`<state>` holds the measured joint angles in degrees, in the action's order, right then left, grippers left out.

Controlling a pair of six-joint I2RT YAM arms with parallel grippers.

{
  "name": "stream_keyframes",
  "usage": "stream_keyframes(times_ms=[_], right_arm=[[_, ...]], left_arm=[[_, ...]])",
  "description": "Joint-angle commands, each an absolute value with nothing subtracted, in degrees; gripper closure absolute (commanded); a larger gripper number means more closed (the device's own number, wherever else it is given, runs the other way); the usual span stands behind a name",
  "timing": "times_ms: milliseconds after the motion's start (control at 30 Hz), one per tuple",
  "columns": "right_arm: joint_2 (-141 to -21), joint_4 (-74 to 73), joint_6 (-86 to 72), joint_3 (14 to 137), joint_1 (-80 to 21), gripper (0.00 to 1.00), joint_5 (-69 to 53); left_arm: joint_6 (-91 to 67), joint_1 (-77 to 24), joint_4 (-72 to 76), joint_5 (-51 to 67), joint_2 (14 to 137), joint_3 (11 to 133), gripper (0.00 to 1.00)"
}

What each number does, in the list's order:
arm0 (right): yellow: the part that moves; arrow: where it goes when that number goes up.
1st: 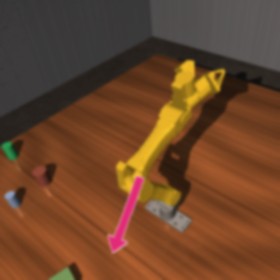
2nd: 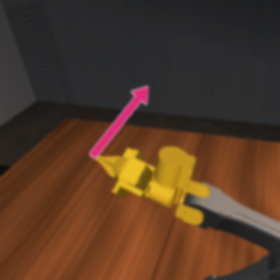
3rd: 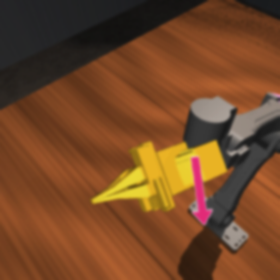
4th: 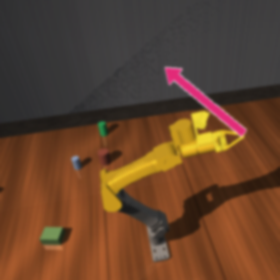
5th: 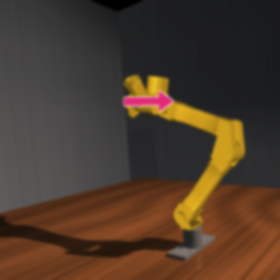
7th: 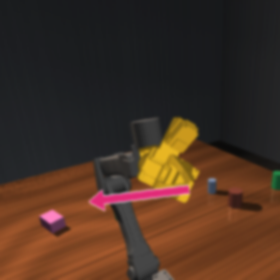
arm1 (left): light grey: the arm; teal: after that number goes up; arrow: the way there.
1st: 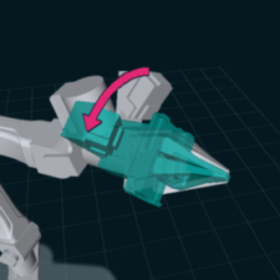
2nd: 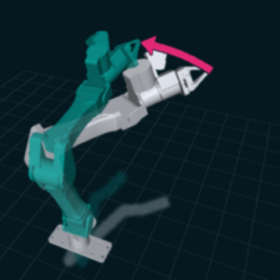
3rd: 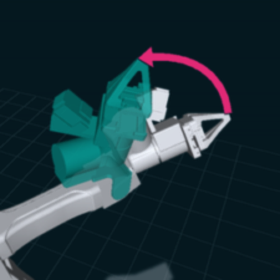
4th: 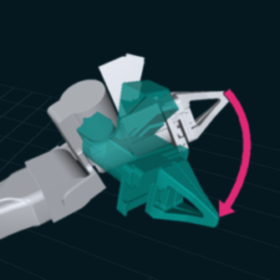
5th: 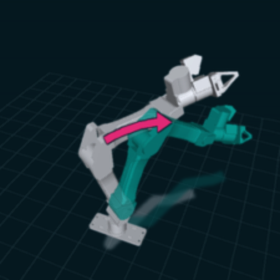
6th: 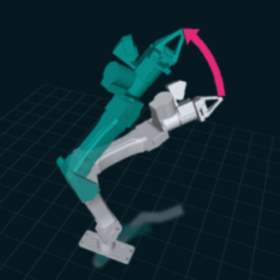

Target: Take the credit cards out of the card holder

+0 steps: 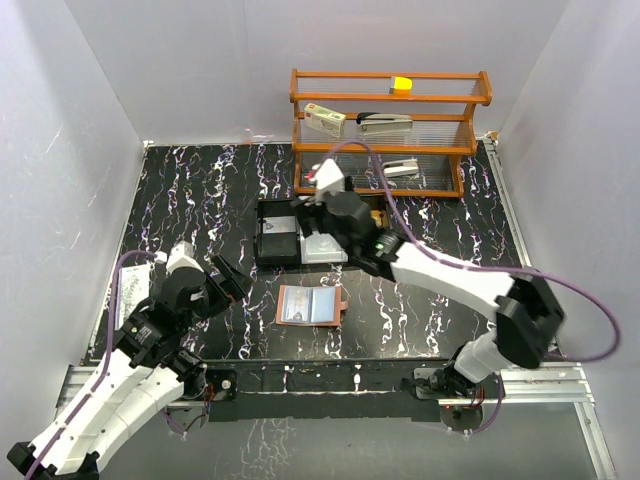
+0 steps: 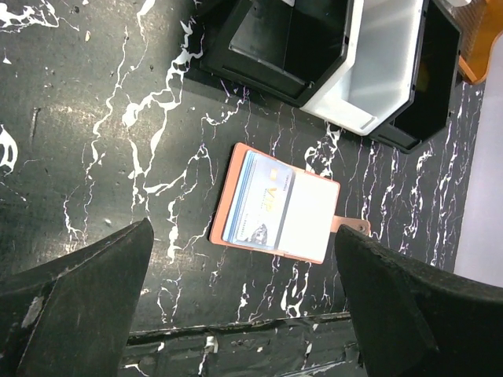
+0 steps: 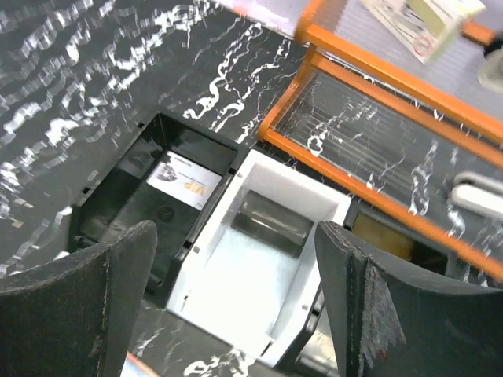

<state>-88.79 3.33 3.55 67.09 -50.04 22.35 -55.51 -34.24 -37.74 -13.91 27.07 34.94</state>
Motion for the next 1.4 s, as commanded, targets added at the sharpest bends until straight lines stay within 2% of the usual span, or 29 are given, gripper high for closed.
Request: stream_keyframes(times_ms=[0, 167, 333, 500, 667, 767, 1033, 1233, 1367], right_arm=[[-78.31, 8.45, -14.74, 55.51, -49.23, 0.19, 20.77], [-69.92, 2.53, -33.93, 45.37, -49.22, 0.23, 8.40], [-67.36, 5.56, -47.41, 37.73, -49.20, 0.26, -4.49], [-66.98, 13.00, -53.84, 31.45, -49.17, 0.28, -7.50], [-68.37, 12.91, -54.49, 31.45, -49.11, 0.36, -9.12], [-70.25, 12.74, -56.25, 31.40, -49.12, 0.44, -10.47], [-78.66, 16.32, -57.29, 31.58, -49.02, 0.55, -18.54], [-87.26, 18.10, -54.84, 33.08, -48.31, 0.67, -23.17], [-88.67, 9.55, -49.36, 37.66, -48.25, 0.69, -19.53]], left_arm=[[-55.65, -34.19, -33.92, -12.49, 27.77, 32.81, 0.01], [-52.24, -34.18, -28.04, -8.14, 29.86, 30.95, 0.01], [-51.51, -34.13, -21.39, -3.43, 39.38, 30.73, 0.01], [-51.78, -34.24, -12.35, 0.04, 45.18, 29.57, 0.02], [-50.73, -34.19, -10.23, 3.00, 50.25, 30.65, 0.05], [-50.99, -34.19, -9.22, 4.72, 52.18, 30.19, 0.08], [-53.43, -34.21, -5.82, 7.75, 53.80, 28.08, 0.22], [-54.22, -34.20, -2.33, 11.03, 56.77, 26.04, 0.38], [-52.42, -34.24, -2.98, 12.65, 59.67, 27.08, 0.48]])
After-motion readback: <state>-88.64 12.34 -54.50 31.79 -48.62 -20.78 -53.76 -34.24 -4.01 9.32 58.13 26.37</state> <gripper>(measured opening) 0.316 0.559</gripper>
